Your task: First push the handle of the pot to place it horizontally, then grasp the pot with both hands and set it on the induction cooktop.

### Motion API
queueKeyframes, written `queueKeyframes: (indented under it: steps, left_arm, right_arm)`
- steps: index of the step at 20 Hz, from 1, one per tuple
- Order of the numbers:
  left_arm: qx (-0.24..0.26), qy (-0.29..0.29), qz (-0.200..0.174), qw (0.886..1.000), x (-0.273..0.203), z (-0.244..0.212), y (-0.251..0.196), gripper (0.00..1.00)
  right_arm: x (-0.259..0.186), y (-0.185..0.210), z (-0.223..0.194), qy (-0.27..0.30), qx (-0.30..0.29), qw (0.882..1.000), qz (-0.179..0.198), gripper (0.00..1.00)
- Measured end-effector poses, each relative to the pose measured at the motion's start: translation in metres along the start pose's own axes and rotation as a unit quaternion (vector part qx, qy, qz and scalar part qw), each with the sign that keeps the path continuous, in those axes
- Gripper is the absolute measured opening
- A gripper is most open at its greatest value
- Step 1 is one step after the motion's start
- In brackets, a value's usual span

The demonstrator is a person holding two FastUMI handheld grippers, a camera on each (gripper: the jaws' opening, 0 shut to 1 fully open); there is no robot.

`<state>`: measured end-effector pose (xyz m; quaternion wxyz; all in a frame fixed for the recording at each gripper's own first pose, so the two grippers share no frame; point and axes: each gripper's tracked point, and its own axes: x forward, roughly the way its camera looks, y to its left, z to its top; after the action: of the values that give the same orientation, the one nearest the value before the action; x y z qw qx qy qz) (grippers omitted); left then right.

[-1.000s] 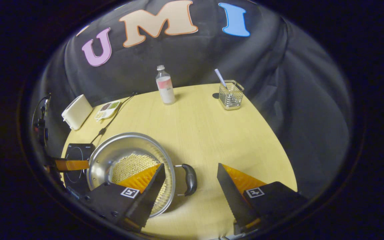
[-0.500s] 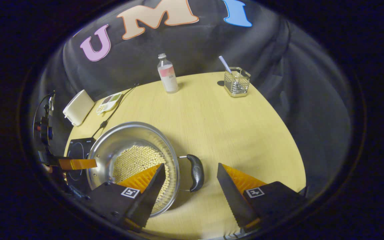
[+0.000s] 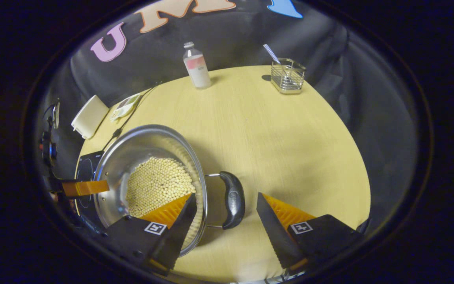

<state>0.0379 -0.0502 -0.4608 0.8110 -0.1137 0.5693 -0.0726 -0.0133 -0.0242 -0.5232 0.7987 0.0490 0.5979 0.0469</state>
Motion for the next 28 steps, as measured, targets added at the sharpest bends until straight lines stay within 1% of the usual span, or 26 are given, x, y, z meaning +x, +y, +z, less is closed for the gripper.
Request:
queueKeyframes:
  steps: [1, 2, 3, 5, 6, 7, 8, 10, 11, 12, 14, 15, 16, 17, 20, 21, 23, 24, 25, 26, 28]
  left_arm:
    - [0.001, 0.001, 0.002, 1.0, 0.001, -0.001, 0.0, 0.96]
    - [0.003, 0.002, 0.005, 1.0, 0.001, -0.001, 0.002, 0.96]
    - [0.004, 0.004, 0.008, 1.0, 0.002, -0.002, 0.003, 0.96]
    - [0.005, 0.005, 0.012, 1.0, 0.002, -0.002, 0.003, 0.94]
    - [0.006, 0.005, 0.014, 1.0, 0.002, -0.002, 0.004, 0.94]
    - [0.007, 0.005, 0.016, 1.0, 0.003, -0.002, 0.004, 0.95]
    - [0.008, 0.006, 0.018, 1.0, 0.003, -0.002, 0.005, 0.94]
    - [0.013, 0.008, 0.026, 1.0, 0.005, -0.004, 0.008, 0.92]
    - [0.017, 0.007, 0.031, 0.999, 0.006, -0.004, 0.009, 0.9]
    - [0.02, 0.006, 0.036, 0.999, 0.007, -0.004, 0.012, 0.86]
    - [0.021, 0.002, 0.043, 0.999, 0.009, -0.004, 0.016, 0.8]
    - [0.019, -0.001, 0.04, 0.999, 0.007, -0.005, 0.016, 0.7]
    - [0.021, 0.0, 0.039, 0.999, 0.006, -0.004, 0.016, 0.71]
    - [0.022, 0.0, 0.039, 0.999, 0.006, -0.005, 0.016, 0.69]
    - [0.025, -0.001, 0.041, 0.999, 0.006, -0.006, 0.016, 0.67]
    - [0.024, 0.0, 0.042, 0.999, 0.006, -0.008, 0.016, 0.67]
    - [0.029, -0.006, 0.043, 0.999, 0.002, -0.008, 0.016, 0.67]
    - [0.032, -0.011, 0.044, 0.998, 0.0, -0.009, 0.017, 0.67]
    - [0.034, -0.015, 0.045, 0.998, -0.002, -0.006, 0.017, 0.66]
    - [0.035, -0.018, 0.047, 0.998, -0.005, -0.005, 0.018, 0.66]
    - [0.037, -0.02, 0.049, 0.998, -0.011, -0.005, 0.021, 0.66]
  right_arm:
    - [0.003, 0.0, -0.001, 0.004, -0.002, 1.0, 0.0, 0.98]
    - [0.004, 0.001, -0.003, 0.008, -0.002, 1.0, 0.001, 0.95]
    - [0.005, 0.002, -0.004, 0.012, -0.002, 1.0, 0.003, 0.97]
    - [0.008, 0.001, -0.006, 0.014, -0.004, 1.0, 0.0, 0.93]
    - [0.008, 0.001, -0.006, 0.015, -0.004, 1.0, -0.001, 0.87]
    - [0.007, 0.0, -0.006, 0.017, -0.004, 1.0, -0.003, 0.87]
    - [0.008, 0.002, -0.006, 0.015, 0.0, 1.0, 0.003, 0.87]
    - [0.01, 0.009, -0.008, 0.022, 0.008, 1.0, 0.009, 0.75]
    - [0.017, 0.008, -0.011, 0.021, 0.007, 1.0, 0.004, 0.67]
    - [0.008, 0.007, -0.007, 0.021, 0.006, 1.0, 0.002, 0.62]
    - [0.008, 0.008, -0.007, 0.024, 0.015, 1.0, 0.001, 0.61]
    - [0.005, 0.008, -0.006, 0.024, 0.017, 1.0, 0.002, 0.58]
    - [0.002, 0.009, -0.006, 0.025, 0.024, 0.999, 0.003, 0.58]
    - [0.003, 0.009, -0.005, 0.026, 0.025, 0.999, 0.004, 0.57]
    - [0.002, 0.009, -0.006, 0.02, 0.02, 1.0, -0.002, 0.56]
    - [0.001, 0.009, -0.005, 0.017, 0.019, 1.0, -0.001, 0.51]
    - [-0.004, 0.011, -0.005, 0.011, 0.021, 1.0, 0.005, 0.51]
    - [-0.011, 0.013, -0.003, 0.007, 0.027, 1.0, 0.007, 0.56]
    - [-0.009, 0.012, -0.005, 0.004, 0.024, 1.0, 0.008, 0.48]
    - [-0.009, 0.015, -0.005, 0.002, 0.022, 1.0, 0.009, 0.42]
    - [-0.014, 0.018, -0.004, -0.001, 0.027, 1.0, 0.011, 0.42]
